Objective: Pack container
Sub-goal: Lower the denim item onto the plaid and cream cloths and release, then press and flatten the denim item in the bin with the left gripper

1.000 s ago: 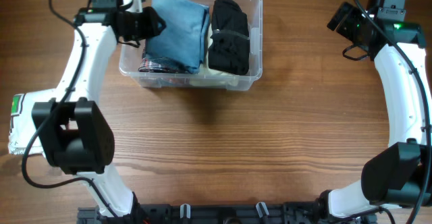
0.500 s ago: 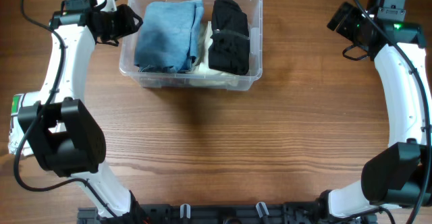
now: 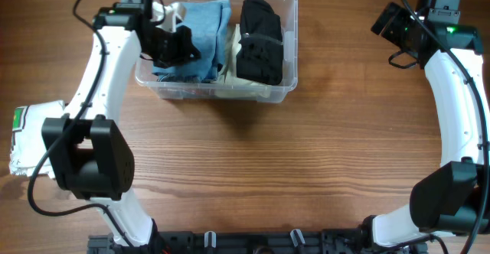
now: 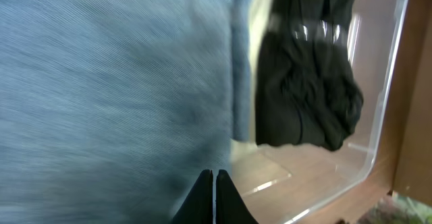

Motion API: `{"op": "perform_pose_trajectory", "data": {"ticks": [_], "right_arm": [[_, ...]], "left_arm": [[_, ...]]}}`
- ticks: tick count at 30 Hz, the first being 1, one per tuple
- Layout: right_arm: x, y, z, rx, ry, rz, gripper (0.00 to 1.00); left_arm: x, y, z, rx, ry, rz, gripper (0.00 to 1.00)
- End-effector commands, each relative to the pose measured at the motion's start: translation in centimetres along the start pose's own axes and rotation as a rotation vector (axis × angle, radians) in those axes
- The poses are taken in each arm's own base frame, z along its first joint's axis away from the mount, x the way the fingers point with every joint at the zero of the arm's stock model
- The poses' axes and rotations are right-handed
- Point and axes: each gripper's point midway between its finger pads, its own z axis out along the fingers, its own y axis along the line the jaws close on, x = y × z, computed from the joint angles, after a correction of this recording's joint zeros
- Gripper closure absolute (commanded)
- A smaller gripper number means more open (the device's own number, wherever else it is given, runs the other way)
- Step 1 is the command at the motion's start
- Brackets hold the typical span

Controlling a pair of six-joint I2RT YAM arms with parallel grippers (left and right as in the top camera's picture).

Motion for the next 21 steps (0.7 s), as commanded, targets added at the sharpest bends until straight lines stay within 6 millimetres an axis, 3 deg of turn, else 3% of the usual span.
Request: {"op": "perform_pose_trajectory", "data": {"ticks": [1, 8, 15, 19, 21], "right_arm": [[0.4, 0.1, 0.5, -0.002, 0.013, 0.007, 0.00], [0.4, 0.1, 0.5, -0.002, 0.013, 0.007, 0.00], [0.4, 0.1, 0.5, -0.002, 0.013, 0.007, 0.00], [0.4, 0.1, 0.5, -0.002, 0.013, 0.007, 0.00], [0.4, 0.2, 0.5, -0.002, 0.013, 0.007, 0.00]], "left_arm": [[0.3, -0.1, -0.6, -0.082, -0.010, -0.020, 0.96], [1.8, 3.5, -0.9, -0.282, 0.020, -0.108, 0.96], [3.6, 5.0, 0.7, -0.300, 0.080, -0.133, 0.96], [1.4, 3.9, -0.3, -0.276, -0.005, -0.083, 0.96], [-0.1, 2.2, -2.4, -0.259, -0.072, -0.052, 0.96]]}}
